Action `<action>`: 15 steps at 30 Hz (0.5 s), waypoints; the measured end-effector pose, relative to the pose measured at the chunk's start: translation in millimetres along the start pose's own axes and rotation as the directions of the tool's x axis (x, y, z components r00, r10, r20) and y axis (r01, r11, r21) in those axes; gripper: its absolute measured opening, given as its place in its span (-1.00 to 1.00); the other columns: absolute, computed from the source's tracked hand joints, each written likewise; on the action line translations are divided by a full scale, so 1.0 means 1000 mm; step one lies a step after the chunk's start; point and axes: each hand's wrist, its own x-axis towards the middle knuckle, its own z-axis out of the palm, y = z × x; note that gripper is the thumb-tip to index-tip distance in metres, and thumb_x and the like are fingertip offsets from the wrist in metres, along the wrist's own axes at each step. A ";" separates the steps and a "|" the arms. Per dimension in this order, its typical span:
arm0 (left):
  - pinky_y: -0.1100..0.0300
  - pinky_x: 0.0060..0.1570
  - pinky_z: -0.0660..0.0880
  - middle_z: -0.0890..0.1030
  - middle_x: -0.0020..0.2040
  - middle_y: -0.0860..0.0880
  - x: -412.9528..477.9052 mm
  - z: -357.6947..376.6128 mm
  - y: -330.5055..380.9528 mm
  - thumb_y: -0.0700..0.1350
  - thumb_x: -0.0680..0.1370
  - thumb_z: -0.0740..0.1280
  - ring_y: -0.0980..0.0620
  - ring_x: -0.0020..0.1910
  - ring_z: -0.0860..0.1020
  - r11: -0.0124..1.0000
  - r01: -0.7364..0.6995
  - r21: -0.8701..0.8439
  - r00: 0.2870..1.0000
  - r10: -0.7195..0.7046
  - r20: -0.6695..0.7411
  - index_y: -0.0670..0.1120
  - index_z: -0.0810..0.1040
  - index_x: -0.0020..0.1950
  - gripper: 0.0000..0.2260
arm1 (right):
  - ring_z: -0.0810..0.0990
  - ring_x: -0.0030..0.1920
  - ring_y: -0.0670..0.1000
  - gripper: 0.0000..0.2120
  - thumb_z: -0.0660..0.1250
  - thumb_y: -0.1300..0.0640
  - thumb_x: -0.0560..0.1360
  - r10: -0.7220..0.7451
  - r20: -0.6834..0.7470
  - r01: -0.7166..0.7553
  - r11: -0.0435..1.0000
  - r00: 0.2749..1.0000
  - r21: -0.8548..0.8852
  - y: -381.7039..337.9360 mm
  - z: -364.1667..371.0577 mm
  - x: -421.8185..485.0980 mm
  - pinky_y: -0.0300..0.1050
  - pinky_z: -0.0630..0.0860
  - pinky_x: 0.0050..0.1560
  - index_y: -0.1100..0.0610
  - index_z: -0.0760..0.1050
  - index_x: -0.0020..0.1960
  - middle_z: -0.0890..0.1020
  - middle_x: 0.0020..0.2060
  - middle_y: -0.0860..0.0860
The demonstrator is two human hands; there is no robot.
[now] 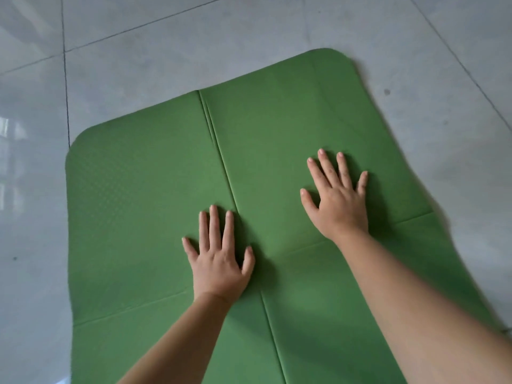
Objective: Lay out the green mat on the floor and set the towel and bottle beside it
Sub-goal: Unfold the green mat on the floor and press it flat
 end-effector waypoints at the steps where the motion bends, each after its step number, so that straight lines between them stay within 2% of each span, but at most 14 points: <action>1: -0.21 0.41 -0.21 -0.29 0.48 0.04 0.003 -0.001 0.000 0.27 0.39 -0.18 0.03 0.46 -0.34 1.000 0.004 0.008 1.000 -0.004 -0.018 0.04 -0.08 0.54 -0.27 | -0.10 0.54 0.04 -0.41 0.01 -0.19 0.54 -0.007 -0.002 0.007 1.000 1.000 -0.001 -0.001 0.000 0.000 0.32 -0.15 0.41 -0.08 0.00 0.53 -0.04 0.54 -0.12; 4: -0.25 0.40 -0.16 -0.17 0.54 -0.01 0.003 -0.002 0.006 0.24 0.40 -0.15 0.02 0.50 -0.25 1.000 0.001 0.000 1.000 -0.001 -0.031 0.00 0.01 0.55 -0.27 | -0.11 0.54 0.05 -0.40 0.01 -0.17 0.55 -0.015 0.014 0.014 1.000 1.000 0.009 -0.001 0.000 -0.004 0.32 -0.15 0.42 -0.05 -0.01 0.53 -0.06 0.54 -0.10; 8: -0.27 0.40 -0.13 -0.09 0.56 -0.06 0.004 -0.001 0.005 0.18 0.43 -0.13 -0.02 0.53 -0.18 1.000 -0.008 -0.019 0.999 0.007 -0.044 -0.03 0.04 0.54 -0.31 | -0.17 0.53 0.11 -0.40 0.00 -0.13 0.57 0.096 0.033 -0.099 0.992 0.995 0.084 -0.028 0.000 -0.017 0.31 -0.25 0.40 0.04 -0.05 0.54 -0.10 0.54 -0.03; 9: -0.27 0.40 -0.13 -0.08 0.56 -0.06 0.003 -0.001 0.004 0.16 0.44 -0.13 -0.03 0.53 -0.16 1.000 -0.004 -0.030 0.999 0.002 -0.045 -0.04 0.05 0.54 -0.32 | -0.17 0.53 0.13 -0.40 0.00 -0.11 0.57 0.040 0.023 -0.043 0.994 0.999 0.103 -0.044 0.002 -0.027 0.30 -0.32 0.38 0.05 -0.06 0.54 -0.09 0.54 -0.02; 11: -0.26 0.41 -0.14 -0.09 0.56 -0.05 0.003 -0.001 0.006 0.16 0.44 -0.17 -0.03 0.54 -0.16 0.999 -0.017 -0.047 0.999 0.014 -0.049 -0.03 0.06 0.54 -0.32 | -0.14 0.53 0.11 -0.44 -0.04 -0.08 0.58 -0.165 0.023 0.161 0.980 0.986 0.115 -0.077 0.009 -0.054 0.27 -0.42 0.32 0.02 -0.05 0.54 -0.05 0.54 -0.06; 13: -0.26 0.41 -0.16 -0.09 0.56 -0.04 0.003 -0.002 0.006 0.14 0.45 -0.17 -0.01 0.53 -0.17 0.997 -0.012 -0.082 0.998 0.008 -0.058 -0.03 0.07 0.54 -0.34 | -0.07 0.53 0.05 -0.49 -0.09 -0.05 0.58 -0.288 0.081 0.277 0.953 0.954 0.124 -0.093 0.017 -0.078 0.26 -0.31 0.39 -0.03 0.02 0.53 0.01 0.53 -0.14; 15: -0.27 0.40 -0.14 -0.06 0.56 -0.06 0.004 -0.002 0.005 0.07 0.49 -0.08 -0.04 0.54 -0.13 0.994 -0.017 -0.103 0.997 0.009 -0.079 -0.05 0.11 0.53 -0.40 | -0.05 0.53 0.03 -0.50 -0.05 -0.05 0.59 -0.295 0.102 0.281 0.951 0.950 0.132 -0.081 0.021 -0.086 0.25 -0.15 0.44 -0.07 0.03 0.52 0.00 0.52 -0.17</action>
